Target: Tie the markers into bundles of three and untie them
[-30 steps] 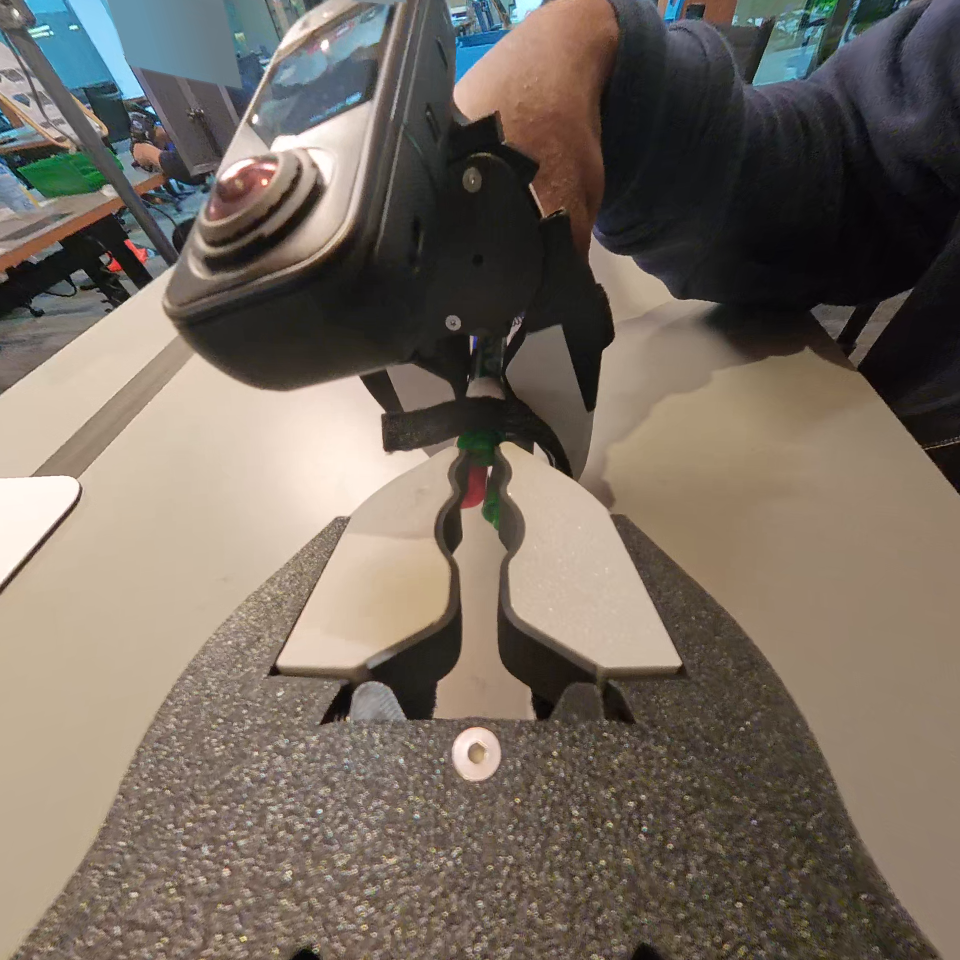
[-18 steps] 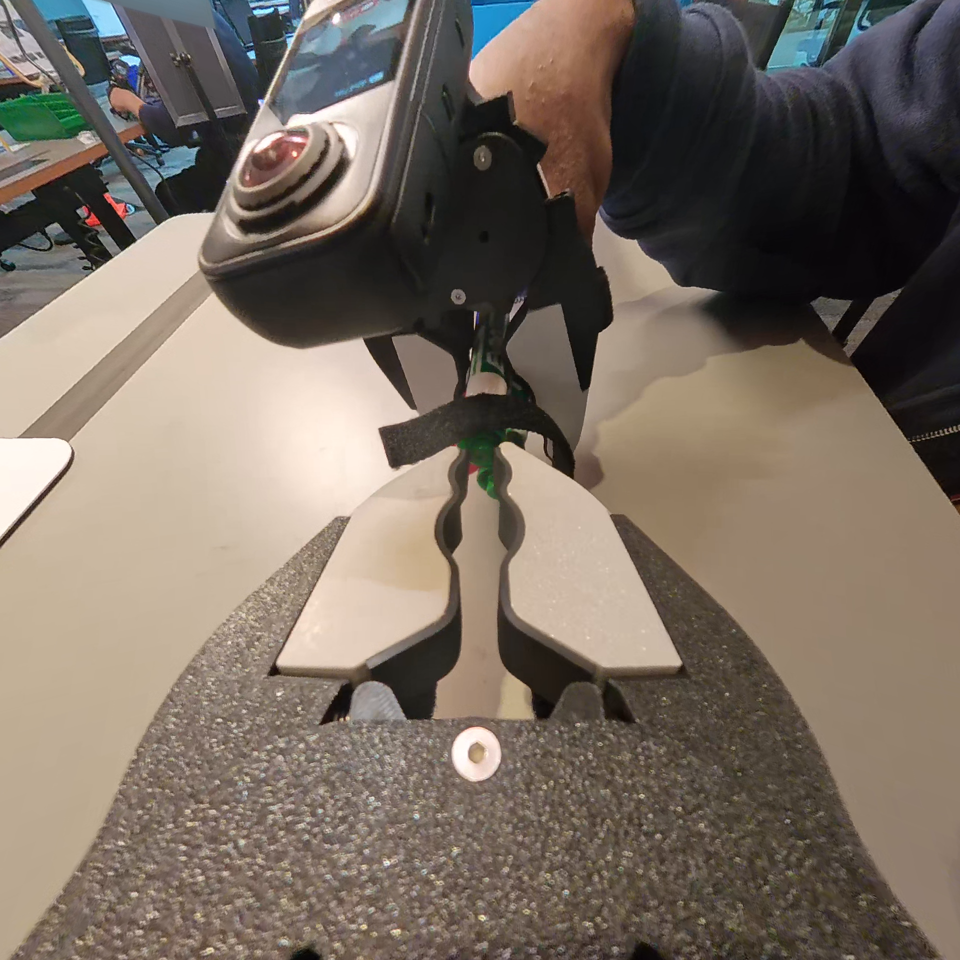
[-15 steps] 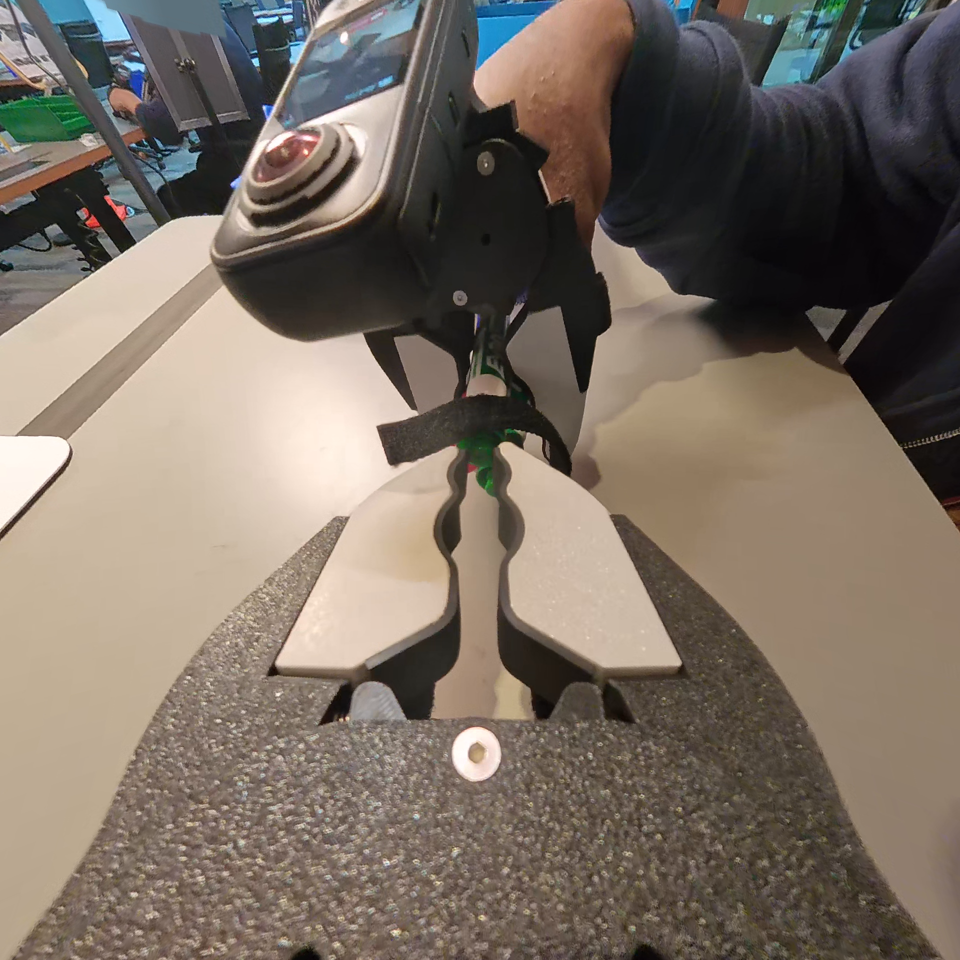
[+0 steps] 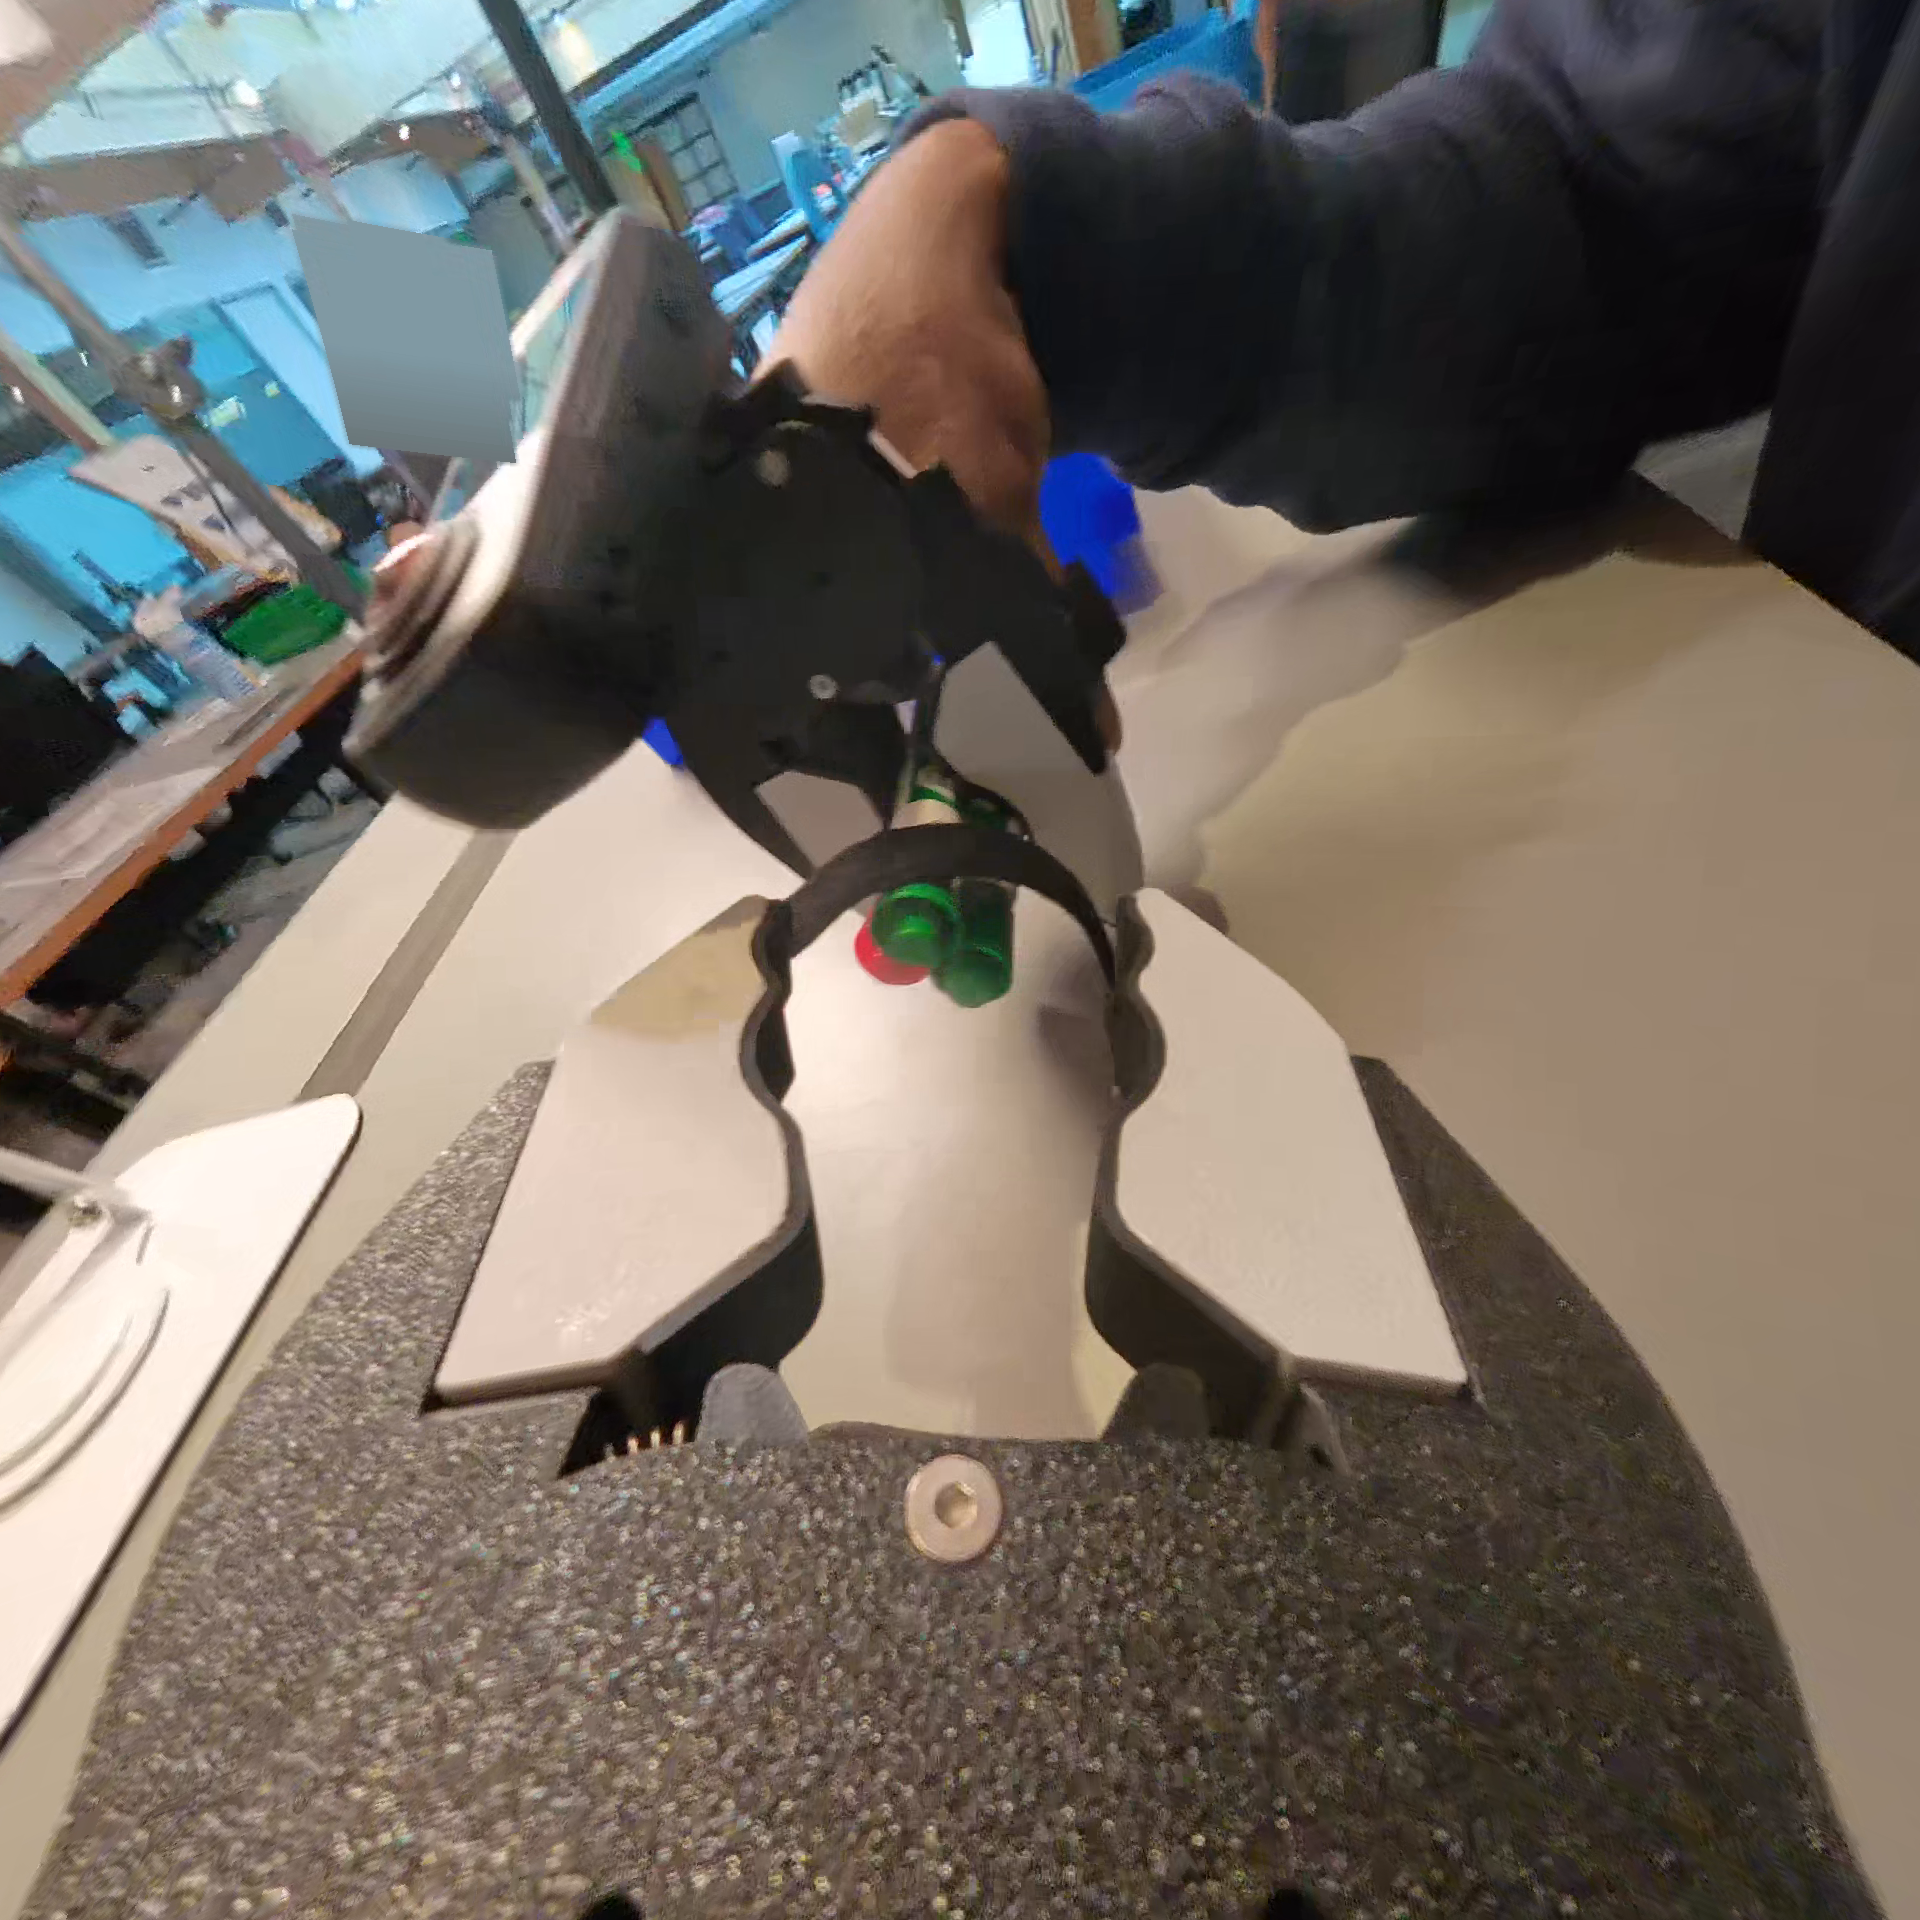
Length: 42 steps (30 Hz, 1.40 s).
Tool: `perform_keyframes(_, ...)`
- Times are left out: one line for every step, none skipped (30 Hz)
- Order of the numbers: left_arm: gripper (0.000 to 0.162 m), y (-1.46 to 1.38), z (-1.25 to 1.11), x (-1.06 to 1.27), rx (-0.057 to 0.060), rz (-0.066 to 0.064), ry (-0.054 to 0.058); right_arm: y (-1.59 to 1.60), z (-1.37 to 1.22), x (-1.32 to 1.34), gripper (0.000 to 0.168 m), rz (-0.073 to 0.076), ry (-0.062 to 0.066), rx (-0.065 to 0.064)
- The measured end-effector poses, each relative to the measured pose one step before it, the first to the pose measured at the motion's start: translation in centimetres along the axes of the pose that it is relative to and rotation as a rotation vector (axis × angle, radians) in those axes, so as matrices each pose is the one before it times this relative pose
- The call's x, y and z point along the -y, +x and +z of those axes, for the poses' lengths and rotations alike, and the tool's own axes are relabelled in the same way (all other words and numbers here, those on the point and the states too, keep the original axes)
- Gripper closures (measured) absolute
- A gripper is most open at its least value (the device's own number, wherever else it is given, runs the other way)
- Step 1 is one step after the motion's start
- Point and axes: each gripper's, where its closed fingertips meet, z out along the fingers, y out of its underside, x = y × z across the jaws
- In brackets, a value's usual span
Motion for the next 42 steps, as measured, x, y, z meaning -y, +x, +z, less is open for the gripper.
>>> perform_keyframes(0.101,0.421,0.290,0.110,0.0008,0.0400,0.0083,-0.038,-0.009,0.010,0.127,-0.0008,0.0007,0.0013)
perform_keyframes(0.100,0.421,0.234,0.167,-0.0002,0.0442,0.0095,-0.019,0.000,0.013,0.127,-0.0013,0.0002,-0.0001)
perform_keyframes(0.098,0.208,0.213,0.078,0.0102,0.0465,0.0015,-0.028,0.003,0.034,0.127,-0.0008,0.0001,0.0002)
perform_keyframes(0.098,0.078,0.218,-0.067,0.0168,0.0491,-0.0083,-0.049,0.006,0.027,0.127,-0.0016,-0.0003,0.0006)
perform_keyframes(0.097,0.002,0.213,-0.122,0.0190,0.0454,-0.0110,-0.051,0.011,0.049,0.127,-0.0019,-0.0005,0.0001)
perform_keyframes(0.098,0.005,0.226,-0.200,0.0153,0.0386,-0.0157,-0.064,0.027,0.056,0.127,-0.0027,-0.0004,0.0003)
perform_keyframes(0.098,0.058,0.236,-0.135,0.0094,0.0297,-0.0123,-0.076,0.040,0.068,0.127,-0.0028,-0.0004,0.0011)
perform_keyframes(0.101,0.169,0.241,-0.119,-0.0027,0.0154,-0.0103,-0.065,0.035,0.061,0.127,-0.0024,-0.0007,0.0007)
perform_keyframes(0.103,0.293,0.263,-0.149,-0.0154,0.0000,-0.0122,-0.065,0.041,0.043,0.127,-0.0025,-0.0012,0.0008)
perform_keyframes(0.104,0.101,0.240,-0.091,-0.0030,-0.0046,-0.0067,-0.052,0.041,0.025,0.128,-0.0024,-0.0025,-0.0001)
perform_keyframes(0.105,0.053,0.202,-0.070,-0.0007,-0.0062,-0.0066,-0.048,0.054,0.004,0.127,-0.0028,-0.0032,-0.0001)
perform_keyframes(0.105,0.099,0.162,-0.055,-0.0084,-0.0123,-0.0078,-0.049,0.058,0.013,0.128,-0.0021,-0.0023,0.0003)
perform_keyframes(0.104,-0.040,0.118,-0.065,-0.0019,-0.0168,-0.0085,-0.031,0.039,0.028,0.128,-0.0011,-0.0016,-0.0003)
perform_keyframes(0.103,-0.069,0.087,0.024,-0.0011,-0.0192,-0.0029,-0.039,0.021,0.052,0.128,-0.0017,0.0000,0.0000)
perform_keyframes(0.103,0.055,0.071,0.045,-0.0094,-0.0218,-0.0008,-0.043,0.018,0.040,0.128,-0.0017,0.0000,0.0007)
perform_keyframes(0.103,0.119,0.066,0.032,-0.0154,-0.0264,-0.0007,-0.052,0.018,0.001,0.128,-0.0019,-0.0020,-0.0002)
perform_keyframes(0.102,0.109,0.085,-0.011,-0.0148,-0.0298,-0.0022,-0.016,0.030,-0.002,0.128,-0.0017,-0.0022,-0.0011)
perform_keyframes(0.101,0.096,0.076,-0.001,-0.0144,-0.0310,-0.0021,-0.040,0.037,0.018,0.128,-0.0015,-0.0017,0.0002)
perform_keyframes(0.100,0.003,0.074,-0.038,-0.0097,-0.0294,-0.0054,-0.059,0.044,0.027,0.128,-0.0025,-0.0015,0.0009)
perform_keyframes(0.099,-0.070,0.059,-0.035,-0.0054,-0.0264,-0.0046,-0.058,0.029,0.039,0.128,-0.0026,-0.0009,0.0005)
perform_keyframes(0.099,-0.059,0.035,0.021,-0.0063,-0.0257,-0.0007,-0.058,0.020,0.059,0.128,-0.0028,0.0005,0.0002)
perform_keyframes(0.099,-0.041,0.025,0.011,-0.0083,-0.0296,-0.0006,-0.066,0.007,0.056,0.128,-0.0022,0.0004,0.0011)
perform_keyframes(0.099,-0.114,0.015,0.009,-0.0036,-0.0301,0.0004,-0.037,0.012,0.013,0.128,-0.0023,-0.0007,0.0000)
perform_keyframes(0.098,-0.106,0.015,-0.005,-0.0034,-0.0278,0.0013,-0.023,-0.002,0.002,0.128,-0.0017,-0.0004,-0.0005)
perform_keyframes(0.098,-0.004,-0.009,0.036,-0.0093,-0.0234,0.0041,0.001,-0.013,0.014,0.128,0.0000,0.0005,-0.0012)
perform_keyframes(0.098,-0.030,-0.037,0.073,-0.0041,-0.0155,0.0080,-0.007,-0.030,0.019,0.128,-0.0001,0.0007,-0.0008)
perform_keyframes(0.097,-0.094,-0.022,0.063,0.0018,-0.0104,0.0069,-0.016,-0.027,0.017,0.128,-0.0009,0.0013,0.0000)
perform_keyframes(0.097,-0.083,-0.006,0.002,0.0007,-0.0109,0.0028,-0.035,-0.037,0.007,0.128,-0.0008,0.0008,0.0002)
perform_keyframes(0.097,-0.092,0.030,-0.052,0.0010,-0.0130,-0.0011,-0.037,-0.023,0.012,0.128,-0.0017,0.0010,0.0004)
perform_keyframes(0.097,-0.124,0.056,-0.099,0.0028,-0.0149,-0.0029,-0.033,-0.027,0.034,0.128,-0.0019,0.0022,0.0010)
perform_keyframes(0.097,-0.058,0.062,-0.127,-0.0016,-0.0131,-0.0045,-0.032,-0.019,0.030,0.128,-0.0015,0.0019,0.0008)
perform_keyframes(0.097,0.069,0.058,-0.118,-0.0075,-0.0084,-0.0028,-0.009,-0.005,0.007,0.127,-0.0005,-0.0002,-0.0006)
perform_keyframes(0.097,0.068,0.038,-0.090,-0.0057,-0.0055,0.0005,0.020,-0.008,-0.024,0.127,0.0001,-0.0011,-0.0019)
perform_keyframes(0.097,0.057,0.029,-0.063,-0.0027,-0.0021,0.0001,0.013,-0.008,0.006,0.127,0.0003,0.0007,-0.0006)
perform_keyframes(0.097,0.104,0.019,-0.067,-0.0056,-0.0019,-0.0012,-0.009,-0.026,0.022,0.128,-0.0003,0.0022,0.0005)
perform_keyframes(0.096,0.083,0.016,-0.043,-0.0054,-0.0045,-0.0012,0.008,-0.047,-0.004,0.128,-0.0001,0.0011,-0.0008)
perform_keyframes(0.096,0.022,0.013,-0.025,-0.0022,-0.0049,0.0011,0.020,-0.027,-0.008,0.128,0.0001,0.0008,-0.0021)
perform_keyframes(0.096,0.008,0.002,0.023,-0.0005,-0.0037,0.0036,-0.007,-0.039,0.018,0.128,0.0001,0.0021,0.0006)
perform_keyframes(0.096,0.018,0.002,0.011,-0.0025,-0.0030,0.0038,-0.034,-0.015,0.013,0.128,-0.0007,0.0020,0.0018)
perform_keyframes(0.097,-0.011,0.002,-0.027,0.0003,-0.0024,0.0010,-0.008,-0.020,0.012,0.128,-0.0005,0.0013,0.0000)
perform_keyframes(0.097,-0.082,0.000,0.001,0.0041,-0.0024,0.0000,0.008,-0.028,0.008,0.128,0.0003,0.0009,0.0000)
perform_keyframes(0.097,-0.015,-0.006,0.002,0.0003,-0.0010,0.0008,-0.051,-0.027,0.021,0.128,-0.0018,0.0028,0.0023)
